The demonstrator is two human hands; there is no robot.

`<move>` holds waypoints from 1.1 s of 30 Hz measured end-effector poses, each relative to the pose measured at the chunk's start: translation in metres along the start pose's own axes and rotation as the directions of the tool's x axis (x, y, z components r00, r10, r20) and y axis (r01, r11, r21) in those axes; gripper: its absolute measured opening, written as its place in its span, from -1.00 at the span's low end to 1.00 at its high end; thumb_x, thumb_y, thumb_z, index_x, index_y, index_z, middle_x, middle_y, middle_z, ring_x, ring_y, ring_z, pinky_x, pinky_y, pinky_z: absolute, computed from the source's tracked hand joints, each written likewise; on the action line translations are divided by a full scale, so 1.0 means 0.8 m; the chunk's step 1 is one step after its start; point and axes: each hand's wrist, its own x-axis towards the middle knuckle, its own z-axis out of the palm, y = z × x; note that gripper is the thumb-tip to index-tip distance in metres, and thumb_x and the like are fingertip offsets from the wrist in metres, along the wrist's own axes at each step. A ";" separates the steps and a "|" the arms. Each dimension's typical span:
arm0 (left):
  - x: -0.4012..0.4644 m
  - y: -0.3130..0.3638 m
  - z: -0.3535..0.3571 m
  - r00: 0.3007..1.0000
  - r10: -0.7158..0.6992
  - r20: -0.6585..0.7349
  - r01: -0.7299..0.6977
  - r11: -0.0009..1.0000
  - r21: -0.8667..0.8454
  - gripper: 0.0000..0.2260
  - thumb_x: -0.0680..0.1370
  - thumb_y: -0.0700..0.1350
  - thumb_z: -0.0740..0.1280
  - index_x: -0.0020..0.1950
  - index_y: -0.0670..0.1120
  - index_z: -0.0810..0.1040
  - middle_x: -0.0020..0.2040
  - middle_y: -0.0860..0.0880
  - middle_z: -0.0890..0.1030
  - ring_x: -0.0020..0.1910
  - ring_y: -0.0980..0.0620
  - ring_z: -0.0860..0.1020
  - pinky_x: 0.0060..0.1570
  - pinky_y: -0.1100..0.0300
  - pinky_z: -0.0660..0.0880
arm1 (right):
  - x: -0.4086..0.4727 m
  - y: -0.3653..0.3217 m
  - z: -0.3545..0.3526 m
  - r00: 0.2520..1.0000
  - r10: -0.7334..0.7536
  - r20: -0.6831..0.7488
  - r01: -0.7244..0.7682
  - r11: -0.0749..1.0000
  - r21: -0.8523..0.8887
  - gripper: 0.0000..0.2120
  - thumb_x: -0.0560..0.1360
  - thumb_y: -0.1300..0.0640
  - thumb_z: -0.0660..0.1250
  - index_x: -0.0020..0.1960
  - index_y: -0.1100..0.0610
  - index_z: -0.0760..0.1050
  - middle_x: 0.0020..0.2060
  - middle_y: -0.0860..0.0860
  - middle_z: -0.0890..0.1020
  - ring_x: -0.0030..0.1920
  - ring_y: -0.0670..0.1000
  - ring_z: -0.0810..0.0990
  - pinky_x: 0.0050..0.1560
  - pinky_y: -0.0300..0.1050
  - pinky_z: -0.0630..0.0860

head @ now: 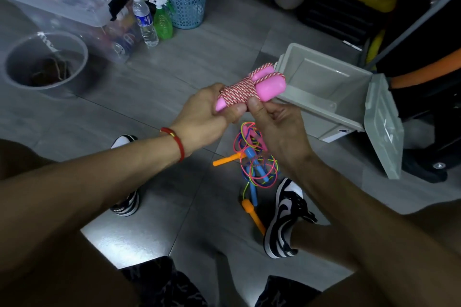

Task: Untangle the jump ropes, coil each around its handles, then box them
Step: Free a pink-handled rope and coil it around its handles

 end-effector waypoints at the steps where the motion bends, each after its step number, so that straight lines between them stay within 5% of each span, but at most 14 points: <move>1: 0.001 -0.002 0.002 0.999 0.014 -0.046 -0.009 0.995 0.104 -0.69 0.43 0.14 0.39 0.01 -0.05 0.55 -0.18 -0.02 0.68 -0.24 -0.03 0.60 -0.22 0.07 0.52 | -0.001 0.004 0.007 0.997 0.070 -0.036 -0.070 0.998 0.007 -0.65 0.60 -0.09 0.34 -0.13 0.16 0.69 -0.46 0.20 0.37 -0.45 0.02 0.30 -0.44 -0.12 0.28; 5: 0.003 -0.008 0.008 0.981 0.109 -0.161 -0.050 0.942 0.332 -0.66 0.44 0.12 0.37 0.12 -0.05 0.53 -0.10 -0.06 0.67 -0.06 -0.18 0.62 -0.10 -0.01 0.56 | -0.003 0.004 0.021 0.955 0.292 -0.051 -0.291 0.956 0.029 -0.66 0.57 -0.13 0.35 -0.18 0.10 0.69 -0.57 -0.15 0.42 -0.52 -0.10 0.30 -0.35 -0.18 0.26; 11: -0.003 -0.020 0.005 0.917 0.378 -0.129 -0.254 0.800 0.543 -0.57 0.50 0.10 0.35 0.36 0.06 0.47 0.07 -0.04 0.64 0.04 -0.18 0.61 -0.09 -0.08 0.56 | -0.005 -0.021 0.021 0.916 0.401 -0.010 -0.393 0.903 0.176 -0.53 0.48 -0.15 0.46 -0.07 0.31 0.64 -0.55 -0.07 0.39 -0.54 -0.08 0.25 -0.51 -0.22 0.17; 17: -0.006 -0.026 0.007 0.837 0.545 -0.041 -0.387 0.645 0.659 -0.47 0.52 0.05 0.40 0.49 0.02 0.43 0.12 -0.05 0.56 0.09 -0.10 0.56 -0.01 -0.09 0.49 | -0.004 -0.022 0.013 0.929 0.361 -0.079 -0.331 0.909 0.254 -0.53 0.40 -0.28 0.48 -0.36 0.11 0.51 -0.50 0.03 0.29 -0.53 -0.03 0.19 -0.46 -0.18 0.11; 21: -0.013 -0.004 -0.002 0.879 0.476 0.011 -0.460 0.843 0.278 -0.40 0.49 0.11 0.44 0.49 -0.06 0.44 0.15 -0.08 0.51 0.01 0.17 0.50 0.04 0.28 0.46 | -0.003 -0.028 -0.004 0.984 0.178 -0.009 -0.171 0.959 0.225 -0.57 0.52 -0.14 0.43 -0.45 0.06 0.56 -0.49 0.01 0.22 -0.45 0.00 0.12 -0.36 -0.03 0.12; 23: -0.008 0.009 -0.013 0.959 0.283 0.023 -0.282 0.959 -0.035 -0.45 0.49 0.17 0.39 0.42 -0.04 0.49 0.06 -0.08 0.57 -0.17 0.11 0.52 -0.18 0.26 0.45 | -0.004 -0.034 -0.013 0.996 0.045 0.073 -0.053 0.992 0.118 -0.54 0.59 -0.02 0.36 -0.49 -0.03 0.54 -0.54 -0.12 0.29 -0.50 -0.11 0.18 -0.41 -0.16 0.18; 25: -0.003 0.018 -0.029 0.977 0.068 0.200 -0.007 0.957 -0.291 -0.46 0.49 0.16 0.36 0.36 -0.13 0.48 -0.07 -0.21 0.59 -0.28 -0.11 0.42 -0.40 0.20 0.34 | -0.011 -0.037 -0.015 0.985 -0.073 0.156 0.057 0.993 0.103 -0.67 0.63 0.11 0.30 -0.28 0.01 0.65 -0.59 -0.19 0.44 -0.55 -0.21 0.35 -0.40 -0.35 0.32; 28: -0.003 0.017 -0.043 0.908 -0.008 0.419 0.094 0.978 -0.186 -0.50 0.57 0.10 0.27 0.24 -0.33 0.49 -0.06 -0.42 0.58 -0.20 -0.17 0.34 -0.36 0.14 0.24 | -0.014 -0.036 -0.015 0.960 -0.154 0.233 0.138 0.987 0.084 -0.74 0.65 0.20 0.26 -0.12 0.26 0.65 -0.52 -0.17 0.56 -0.48 -0.23 0.46 -0.33 -0.41 0.38; 31: -0.001 0.023 -0.041 0.928 0.020 0.372 0.046 0.985 -0.165 -0.63 0.55 0.07 0.30 0.09 -0.24 0.57 -0.21 -0.18 0.67 -0.24 -0.03 0.56 -0.28 0.23 0.41 | -0.010 -0.026 -0.009 0.974 -0.126 0.186 0.129 0.992 -0.001 -0.67 0.65 0.09 0.28 -0.28 0.04 0.57 -0.51 -0.09 0.39 -0.46 -0.11 0.30 -0.41 -0.20 0.27; 33: 0.006 0.020 -0.040 0.958 0.027 0.286 0.022 0.986 -0.167 -0.77 0.55 -0.03 0.40 0.04 -0.18 0.57 -0.21 -0.17 0.66 -0.25 -0.03 0.62 -0.26 0.21 0.49 | -0.007 -0.015 0.000 0.992 -0.078 0.103 0.082 0.996 -0.035 -0.60 0.64 0.02 0.30 -0.36 0.08 0.50 -0.50 0.08 0.38 -0.45 -0.03 0.29 -0.40 -0.14 0.25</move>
